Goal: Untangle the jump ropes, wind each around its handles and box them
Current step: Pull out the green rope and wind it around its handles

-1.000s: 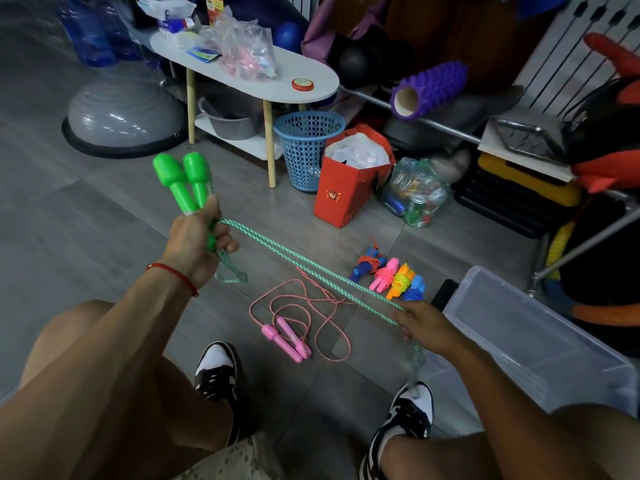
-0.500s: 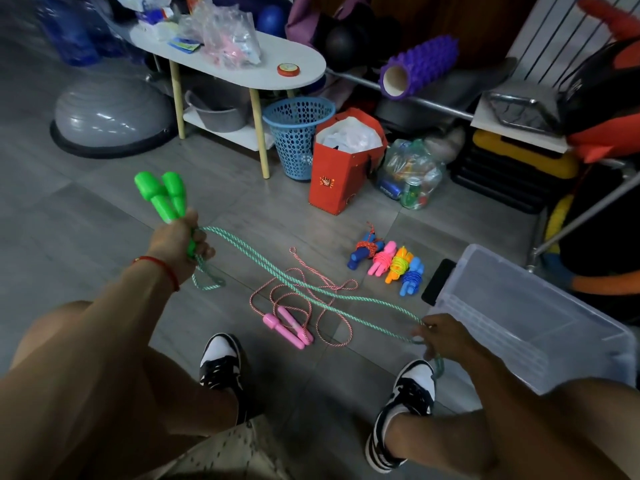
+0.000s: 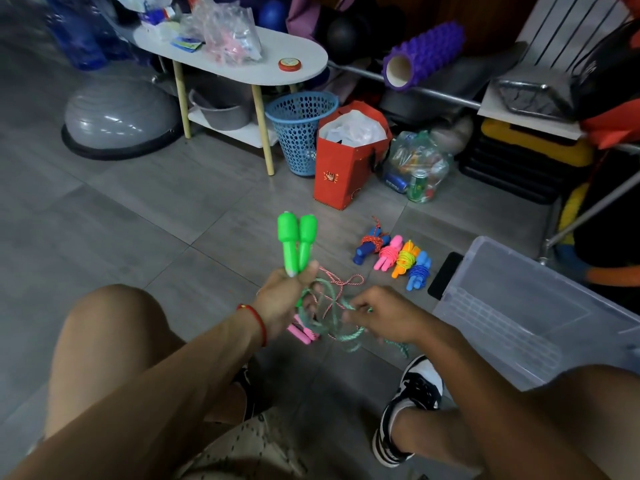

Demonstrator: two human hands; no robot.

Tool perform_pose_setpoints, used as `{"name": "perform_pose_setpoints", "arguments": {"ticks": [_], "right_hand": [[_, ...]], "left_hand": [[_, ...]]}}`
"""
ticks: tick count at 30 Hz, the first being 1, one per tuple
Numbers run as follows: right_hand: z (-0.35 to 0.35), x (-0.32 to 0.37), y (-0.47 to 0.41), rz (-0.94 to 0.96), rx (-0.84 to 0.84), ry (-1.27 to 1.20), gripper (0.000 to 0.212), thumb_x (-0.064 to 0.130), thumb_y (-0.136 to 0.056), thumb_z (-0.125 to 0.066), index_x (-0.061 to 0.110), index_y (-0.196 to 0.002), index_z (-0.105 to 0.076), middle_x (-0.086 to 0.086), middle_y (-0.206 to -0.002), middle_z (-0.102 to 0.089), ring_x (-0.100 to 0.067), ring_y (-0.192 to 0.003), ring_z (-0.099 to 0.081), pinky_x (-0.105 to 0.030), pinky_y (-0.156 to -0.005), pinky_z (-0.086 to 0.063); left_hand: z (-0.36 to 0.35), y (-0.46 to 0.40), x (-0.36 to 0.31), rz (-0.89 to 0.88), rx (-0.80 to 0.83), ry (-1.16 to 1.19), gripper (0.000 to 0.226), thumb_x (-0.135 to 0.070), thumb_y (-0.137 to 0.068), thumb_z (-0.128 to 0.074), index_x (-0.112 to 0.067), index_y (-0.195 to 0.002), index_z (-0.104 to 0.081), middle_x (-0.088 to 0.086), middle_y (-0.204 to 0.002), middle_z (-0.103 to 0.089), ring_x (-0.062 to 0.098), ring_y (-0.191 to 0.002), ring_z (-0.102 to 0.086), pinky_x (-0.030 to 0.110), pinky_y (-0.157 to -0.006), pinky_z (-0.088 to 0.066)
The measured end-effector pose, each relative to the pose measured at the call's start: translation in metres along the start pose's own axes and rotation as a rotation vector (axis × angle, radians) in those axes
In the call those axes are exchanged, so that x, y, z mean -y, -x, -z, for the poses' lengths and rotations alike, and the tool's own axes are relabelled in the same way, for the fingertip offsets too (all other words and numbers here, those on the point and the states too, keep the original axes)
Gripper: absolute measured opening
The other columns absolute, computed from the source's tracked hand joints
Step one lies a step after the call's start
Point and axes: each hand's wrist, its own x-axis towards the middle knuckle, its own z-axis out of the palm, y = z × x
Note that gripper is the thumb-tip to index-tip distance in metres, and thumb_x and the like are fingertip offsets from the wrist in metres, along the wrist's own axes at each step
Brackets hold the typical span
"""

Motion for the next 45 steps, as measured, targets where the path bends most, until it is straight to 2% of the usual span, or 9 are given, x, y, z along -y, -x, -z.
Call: {"name": "perform_pose_setpoints", "arguments": {"ticks": [5, 11, 14, 17, 24, 30, 38, 41, 45], "right_hand": [[-0.002, 0.02, 0.002, 0.082, -0.044, 0.026, 0.031, 0.028, -0.095, -0.066, 0.003, -0.078, -0.065, -0.013, -0.067, -0.061, -0.004, -0.044, -0.052, -0.031, -0.048, -0.048], [0.005, 0.003, 0.003, 0.028, -0.18, 0.019, 0.025, 0.029, -0.094, -0.067, 0.01, -0.08, -0.073, -0.011, -0.071, -0.069, -0.007, -0.042, -0.06, -0.034, -0.047, -0.054], [0.007, -0.006, 0.0, -0.011, -0.263, 0.037, 0.031, 0.037, -0.094, -0.066, 0.011, -0.079, -0.074, -0.008, -0.069, -0.07, -0.006, -0.045, -0.059, -0.038, -0.054, -0.055], [0.013, -0.009, 0.004, -0.046, -0.218, -0.175, 0.03, 0.036, -0.094, -0.068, 0.01, -0.082, -0.074, -0.003, -0.066, -0.071, -0.022, -0.048, -0.064, -0.036, -0.051, -0.056], [0.041, -0.032, 0.019, -0.111, -0.058, -0.342, 0.035, 0.031, -0.1, -0.061, 0.0, -0.092, -0.074, 0.002, -0.063, -0.052, -0.007, -0.058, -0.049, -0.027, -0.063, -0.05], [0.042, -0.039, 0.018, -0.122, -0.188, -0.438, 0.009, 0.014, -0.096, -0.066, 0.012, -0.098, -0.075, -0.004, -0.084, -0.074, -0.006, -0.065, -0.06, -0.025, -0.066, -0.054], [0.043, -0.047, 0.018, -0.114, -0.347, -0.607, 0.021, -0.008, -0.09, -0.065, 0.005, -0.104, -0.075, -0.023, -0.088, -0.073, -0.023, -0.081, -0.071, -0.029, -0.082, -0.061], [0.045, -0.061, 0.017, -0.166, -0.437, -0.463, 0.02, -0.006, -0.089, -0.067, 0.009, -0.099, -0.076, -0.011, -0.088, -0.075, -0.022, -0.083, -0.072, -0.038, -0.085, -0.061], [0.044, -0.075, 0.013, -0.347, -0.496, 0.253, 0.02, 0.015, -0.092, -0.066, 0.021, -0.109, -0.075, 0.0, -0.109, -0.071, -0.022, -0.1, -0.066, -0.029, -0.083, -0.048]], "left_hand": [[-0.014, 0.003, 0.017, -0.013, 0.137, -0.234, 0.046, -0.062, -0.08, -0.073, -0.016, -0.082, -0.067, 0.014, -0.065, -0.061, 0.023, -0.048, -0.051, 0.04, -0.056, -0.047], [-0.011, 0.01, 0.023, 0.044, 0.457, -0.226, 0.069, -0.05, -0.08, -0.08, 0.01, -0.103, -0.056, 0.031, -0.081, -0.049, 0.02, -0.05, -0.04, 0.033, -0.053, -0.039], [-0.011, 0.015, 0.022, 0.082, 0.562, -0.348, 0.044, -0.016, -0.079, -0.081, 0.005, -0.106, -0.054, 0.017, -0.078, -0.052, 0.018, -0.051, -0.039, 0.027, -0.049, -0.04], [-0.013, 0.017, 0.023, 0.105, 0.492, -0.215, 0.031, -0.004, -0.077, -0.075, -0.01, -0.09, -0.048, 0.008, -0.07, -0.054, 0.015, -0.046, -0.034, 0.027, -0.048, -0.034], [0.018, -0.005, -0.005, -0.017, 0.3, -0.193, 0.031, 0.009, -0.089, -0.06, -0.013, -0.078, -0.042, 0.015, -0.065, -0.051, 0.015, -0.041, -0.034, 0.025, -0.044, -0.032], [0.029, -0.009, -0.005, -0.004, 0.227, -0.289, 0.033, 0.009, -0.092, -0.059, -0.01, -0.075, -0.04, 0.019, -0.067, -0.049, 0.016, -0.042, -0.032, 0.027, -0.044, -0.031], [0.035, -0.013, -0.006, -0.039, 0.127, -0.348, 0.03, 0.004, -0.092, -0.064, -0.011, -0.079, -0.042, 0.004, -0.055, -0.054, 0.02, -0.044, -0.038, 0.032, -0.048, -0.04], [0.042, -0.017, -0.016, -0.065, -0.001, -0.381, 0.035, -0.007, -0.084, -0.078, -0.015, -0.073, -0.046, 0.003, -0.053, -0.043, 0.021, -0.045, -0.039, 0.033, -0.05, -0.042], [0.041, -0.006, -0.038, -0.012, 0.119, -0.283, 0.036, 0.006, -0.089, -0.067, -0.015, -0.076, -0.041, 0.01, -0.066, -0.063, 0.015, -0.044, -0.045, 0.027, -0.044, -0.035]]}}
